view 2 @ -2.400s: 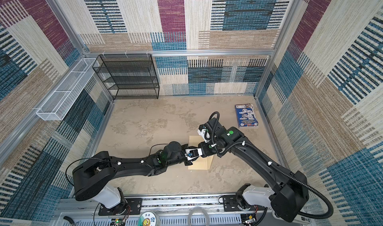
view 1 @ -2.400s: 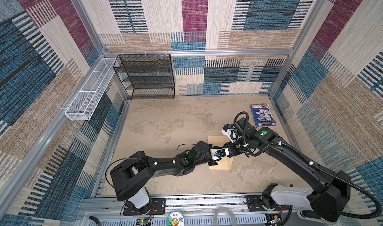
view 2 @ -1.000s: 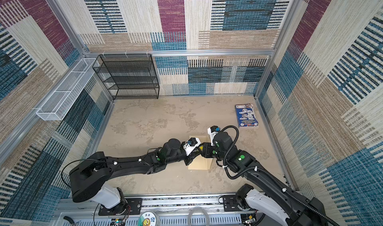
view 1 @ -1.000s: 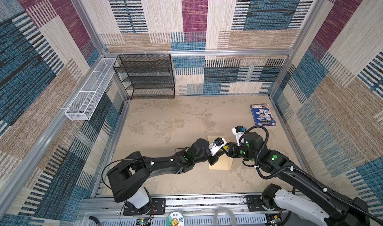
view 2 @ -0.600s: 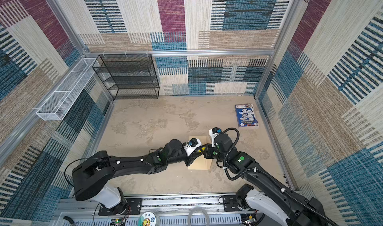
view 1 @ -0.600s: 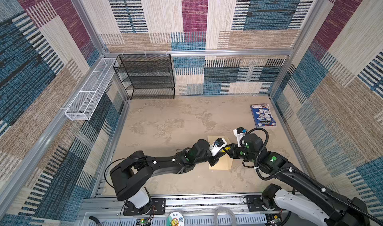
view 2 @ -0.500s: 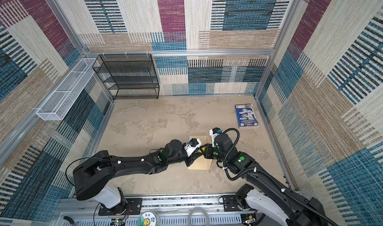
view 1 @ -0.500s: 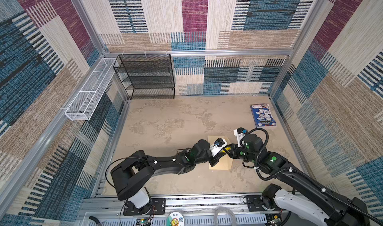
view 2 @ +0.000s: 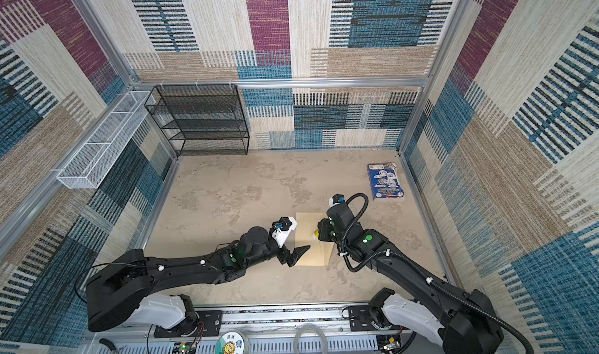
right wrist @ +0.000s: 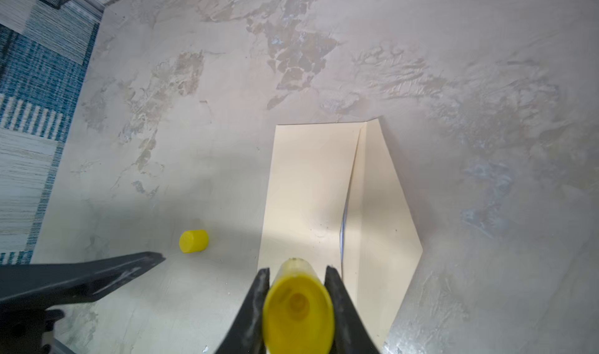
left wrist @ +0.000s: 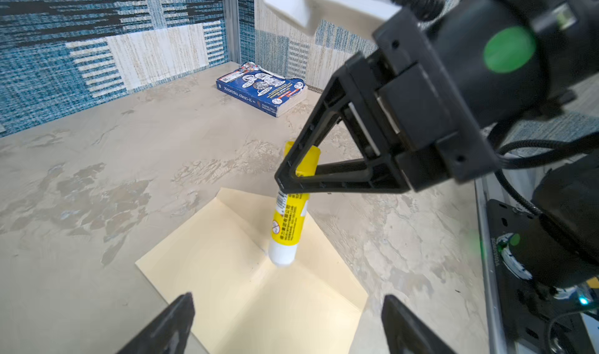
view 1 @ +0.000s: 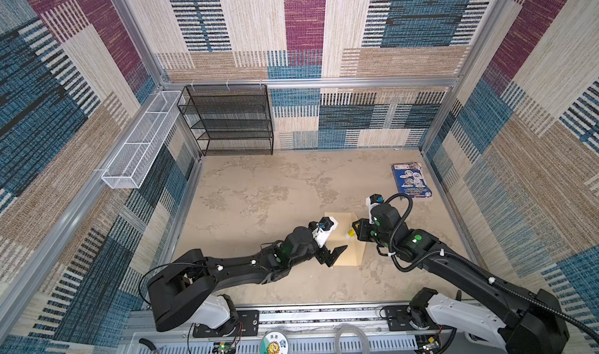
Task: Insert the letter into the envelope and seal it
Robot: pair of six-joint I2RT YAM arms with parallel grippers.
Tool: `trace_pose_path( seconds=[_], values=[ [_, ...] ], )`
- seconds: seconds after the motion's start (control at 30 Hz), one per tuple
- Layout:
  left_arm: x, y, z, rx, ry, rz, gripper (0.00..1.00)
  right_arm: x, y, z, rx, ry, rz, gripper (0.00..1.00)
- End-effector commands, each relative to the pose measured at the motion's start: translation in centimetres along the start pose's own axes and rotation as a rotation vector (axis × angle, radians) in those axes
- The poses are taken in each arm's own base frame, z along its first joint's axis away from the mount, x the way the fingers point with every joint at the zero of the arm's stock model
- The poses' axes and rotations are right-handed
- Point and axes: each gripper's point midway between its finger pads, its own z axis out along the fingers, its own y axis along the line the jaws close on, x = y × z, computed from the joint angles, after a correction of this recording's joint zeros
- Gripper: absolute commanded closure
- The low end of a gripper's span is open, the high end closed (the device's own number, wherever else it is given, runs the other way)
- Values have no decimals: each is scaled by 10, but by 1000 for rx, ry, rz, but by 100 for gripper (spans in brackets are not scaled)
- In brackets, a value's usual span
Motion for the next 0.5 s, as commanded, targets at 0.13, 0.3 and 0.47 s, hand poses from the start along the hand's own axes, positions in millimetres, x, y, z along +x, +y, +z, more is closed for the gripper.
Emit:
trace_pose_path(
  seconds=[0.13, 0.3, 0.47],
  values=[
    [29, 7, 4, -69, 189, -232, 36, -7, 0, 11, 11, -49, -55, 100],
    [59, 13, 18, -154, 347, -410, 60, -5, 4, 16, 22, -77, -109, 100],
    [77, 6, 29, -134, 358, -575, 77, 1, 11, 19, 33, -85, -152, 100]
  ],
)
